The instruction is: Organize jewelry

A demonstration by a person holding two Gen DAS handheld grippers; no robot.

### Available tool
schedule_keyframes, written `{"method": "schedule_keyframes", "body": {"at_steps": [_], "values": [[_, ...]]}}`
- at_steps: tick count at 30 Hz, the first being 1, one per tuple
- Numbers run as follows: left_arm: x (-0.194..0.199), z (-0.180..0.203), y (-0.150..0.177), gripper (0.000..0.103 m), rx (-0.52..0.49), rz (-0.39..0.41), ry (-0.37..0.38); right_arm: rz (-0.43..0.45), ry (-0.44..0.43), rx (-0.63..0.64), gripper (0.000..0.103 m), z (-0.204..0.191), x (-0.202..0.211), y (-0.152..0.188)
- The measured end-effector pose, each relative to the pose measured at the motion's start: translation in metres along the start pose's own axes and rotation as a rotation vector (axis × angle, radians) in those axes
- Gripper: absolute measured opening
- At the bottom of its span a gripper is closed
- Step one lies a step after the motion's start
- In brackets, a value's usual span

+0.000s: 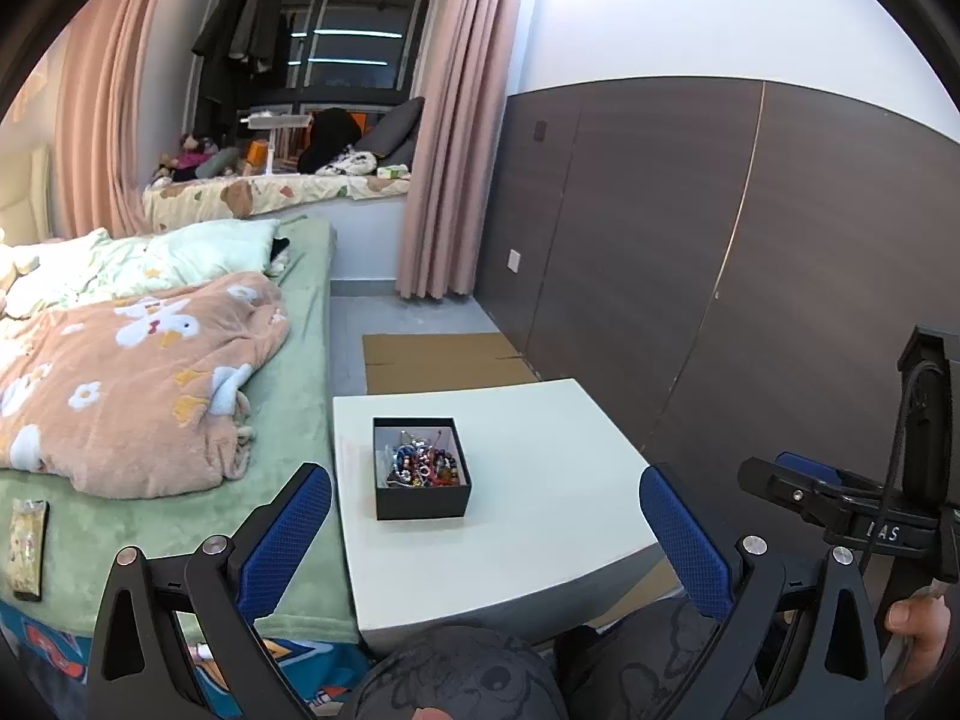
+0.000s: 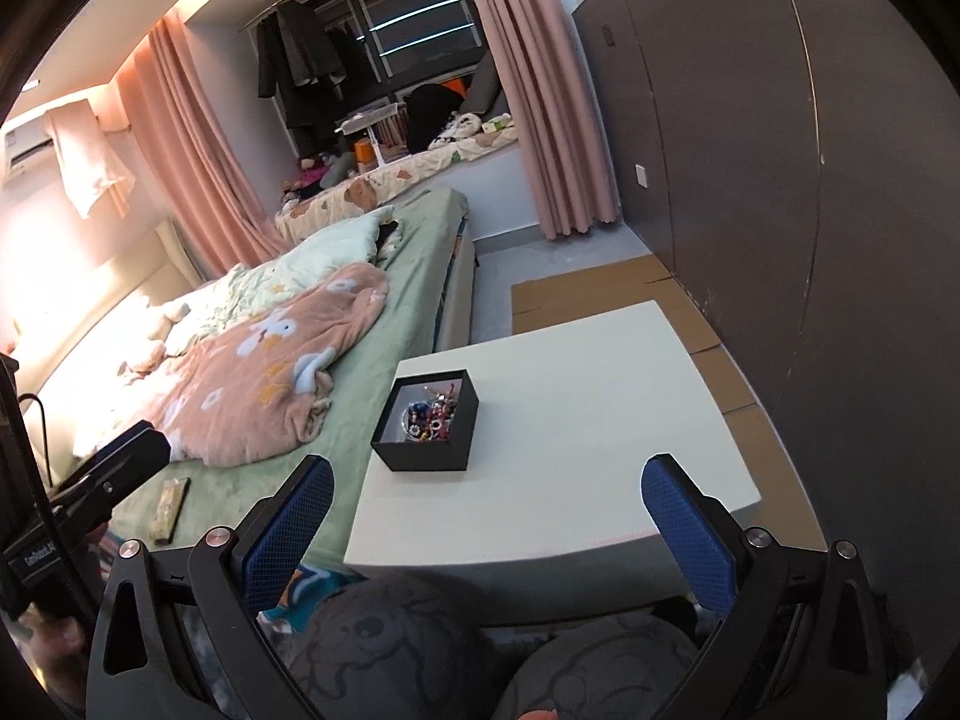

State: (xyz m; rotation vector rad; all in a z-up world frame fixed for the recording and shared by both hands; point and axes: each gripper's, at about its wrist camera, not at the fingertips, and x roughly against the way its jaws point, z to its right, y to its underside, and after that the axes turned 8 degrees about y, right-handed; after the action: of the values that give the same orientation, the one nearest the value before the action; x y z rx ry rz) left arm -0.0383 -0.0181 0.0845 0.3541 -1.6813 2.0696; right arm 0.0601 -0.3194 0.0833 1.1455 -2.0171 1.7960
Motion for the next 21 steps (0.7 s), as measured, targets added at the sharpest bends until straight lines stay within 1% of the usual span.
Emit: {"method": "schedule_keyframes", "body": {"at_steps": [10, 15, 21], "values": [[0.018, 0.002, 0.007, 0.103, -0.026, 0.021, -0.026, 0.03, -0.011, 0.018, 0.103, -0.005, 0.019, 0.007], [0.025, 0.007, 0.01, 0.103, -0.048, 0.024, -0.036, 0.035, -0.027, 0.016, 0.103, -0.006, 0.019, 0.007], [0.033, 0.007, 0.011, 0.103, -0.043, 0.036, -0.037, 0.029, -0.037, 0.01, 0.103, -0.006, 0.021, 0.011]]}}
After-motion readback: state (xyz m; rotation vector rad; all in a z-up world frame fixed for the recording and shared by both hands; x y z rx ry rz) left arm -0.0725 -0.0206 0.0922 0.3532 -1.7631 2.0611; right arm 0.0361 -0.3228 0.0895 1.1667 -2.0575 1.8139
